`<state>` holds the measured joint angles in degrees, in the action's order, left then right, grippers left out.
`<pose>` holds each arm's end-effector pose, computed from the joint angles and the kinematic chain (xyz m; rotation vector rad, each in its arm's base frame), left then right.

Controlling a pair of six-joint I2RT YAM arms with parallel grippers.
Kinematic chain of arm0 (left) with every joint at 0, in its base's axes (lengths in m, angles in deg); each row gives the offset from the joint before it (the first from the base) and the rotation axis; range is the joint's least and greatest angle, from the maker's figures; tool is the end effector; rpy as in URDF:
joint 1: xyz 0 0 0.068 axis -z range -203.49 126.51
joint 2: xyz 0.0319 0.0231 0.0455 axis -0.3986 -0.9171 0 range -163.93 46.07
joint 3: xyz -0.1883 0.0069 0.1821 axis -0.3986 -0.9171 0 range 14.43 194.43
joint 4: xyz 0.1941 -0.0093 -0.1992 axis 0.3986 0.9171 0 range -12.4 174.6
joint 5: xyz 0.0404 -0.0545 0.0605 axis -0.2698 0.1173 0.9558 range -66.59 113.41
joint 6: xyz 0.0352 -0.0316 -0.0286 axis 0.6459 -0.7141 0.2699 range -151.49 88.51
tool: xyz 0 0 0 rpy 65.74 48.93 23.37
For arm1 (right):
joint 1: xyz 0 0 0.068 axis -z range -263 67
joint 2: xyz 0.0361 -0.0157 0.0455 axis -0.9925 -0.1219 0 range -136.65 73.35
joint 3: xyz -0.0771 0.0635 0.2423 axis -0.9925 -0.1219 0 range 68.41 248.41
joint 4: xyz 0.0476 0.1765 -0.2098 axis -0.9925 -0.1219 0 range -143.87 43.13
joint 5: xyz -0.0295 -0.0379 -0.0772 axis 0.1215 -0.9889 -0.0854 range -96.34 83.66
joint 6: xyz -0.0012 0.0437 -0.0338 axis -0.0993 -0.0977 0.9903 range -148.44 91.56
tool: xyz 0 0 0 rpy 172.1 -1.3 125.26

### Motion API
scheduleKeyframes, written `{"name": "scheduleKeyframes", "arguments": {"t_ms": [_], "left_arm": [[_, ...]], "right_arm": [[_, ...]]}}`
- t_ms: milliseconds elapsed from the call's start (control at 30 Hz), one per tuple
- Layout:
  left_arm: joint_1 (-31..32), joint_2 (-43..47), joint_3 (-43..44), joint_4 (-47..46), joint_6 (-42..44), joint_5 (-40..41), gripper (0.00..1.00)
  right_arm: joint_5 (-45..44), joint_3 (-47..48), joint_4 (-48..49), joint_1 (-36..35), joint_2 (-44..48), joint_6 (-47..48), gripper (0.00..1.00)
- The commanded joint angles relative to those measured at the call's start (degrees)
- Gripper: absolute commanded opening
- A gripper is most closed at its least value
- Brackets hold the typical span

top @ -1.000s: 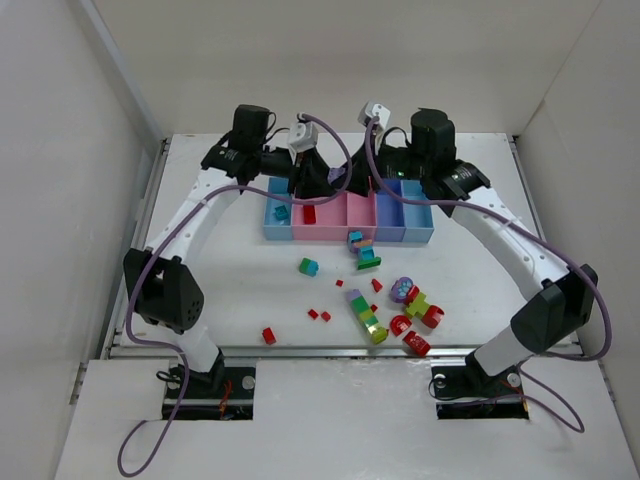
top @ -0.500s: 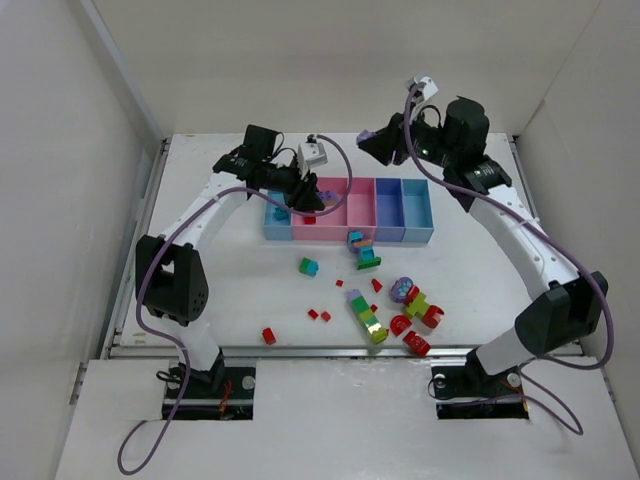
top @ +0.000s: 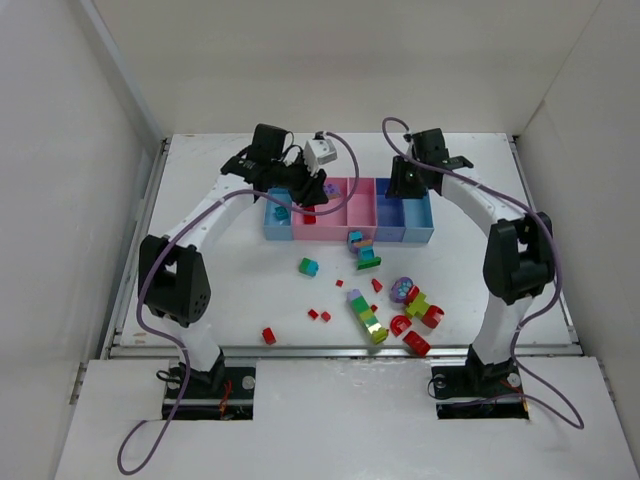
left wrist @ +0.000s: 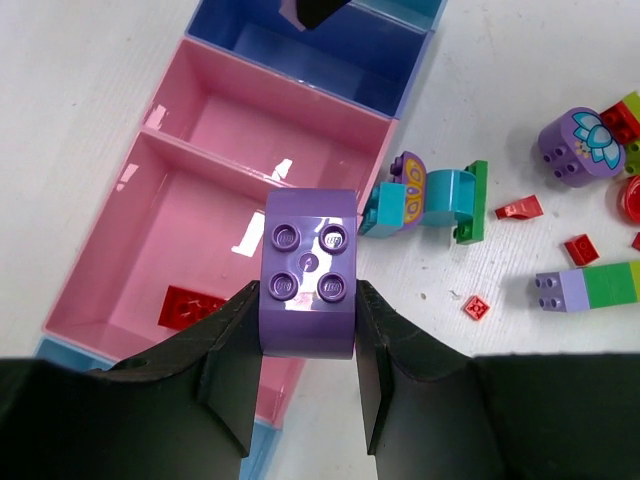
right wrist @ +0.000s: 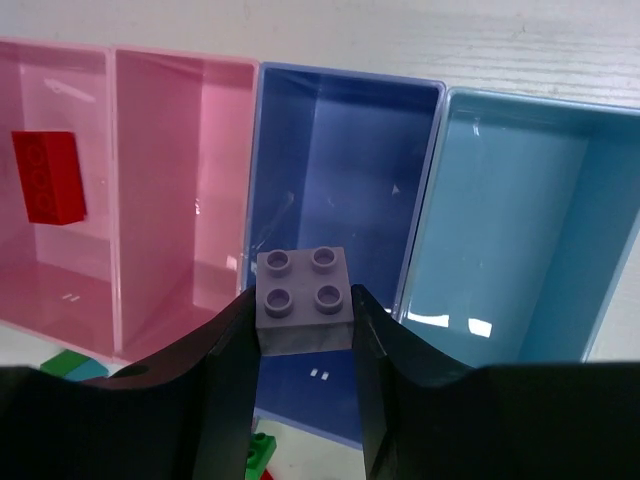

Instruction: Sort the legos into containers by color

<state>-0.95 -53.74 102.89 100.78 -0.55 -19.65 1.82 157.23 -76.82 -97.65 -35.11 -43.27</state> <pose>0.3746 -0.1831 0.3124 1.2900 1.6238 -0.7208 0.4243 0.1164 0.2367 -0.0609 2.4653 0.4009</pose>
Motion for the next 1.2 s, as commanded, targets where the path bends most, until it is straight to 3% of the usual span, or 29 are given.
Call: {"name": "scheduleKeyframes", "arguments": {"t_ms": [0,133,167,367,400,767,933,1033,1167], "left_arm": [[1.01,0.76,1.01,-1.38,-0.79,0.79,0.0],[2.15,0.23,1.62,-1.38,0.26,1.32,0.0],[2.15,0.23,1.62,-1.38,0.26,1.32,0.0],[3.73,-1.0,2.76,-0.86,1.41,1.85,0.0],[3.73,-1.0,3.55,-0.86,1.41,2.37,0.0],[6.72,-9.43,12.34,-1.73,-2.63,3.52,0.0],[10.67,-15.83,15.59,-9.27,-9.12,9.22,0.0],[13.66,-19.45,19.81,-11.39,-11.51,15.72,0.0],[15.51,-22.35,19.2,-20.35,-13.88,21.0,0.0]], "right_arm": [[-1.04,1.36,1.3,0.07,2.04,-1.17,0.0],[0.97,1.36,0.78,0.07,-0.25,-1.17,0.16],[2.02,1.36,0.78,0.07,-0.26,-1.17,0.28],[5.2,1.36,0.78,0.07,-0.78,-0.64,0.61],[5.72,2.32,0.78,0.59,-0.78,-0.64,1.0],[-1.72,5.58,-3.09,4.19,5.97,-1.34,1.0],[-7.81,1.8,-2.04,7.35,12.12,-1.96,1.0],[-7.81,0.23,-2.04,9.29,14.15,-1.96,1.0],[-7.81,-2.06,-2.04,9.82,15.56,-0.64,1.0]]}}
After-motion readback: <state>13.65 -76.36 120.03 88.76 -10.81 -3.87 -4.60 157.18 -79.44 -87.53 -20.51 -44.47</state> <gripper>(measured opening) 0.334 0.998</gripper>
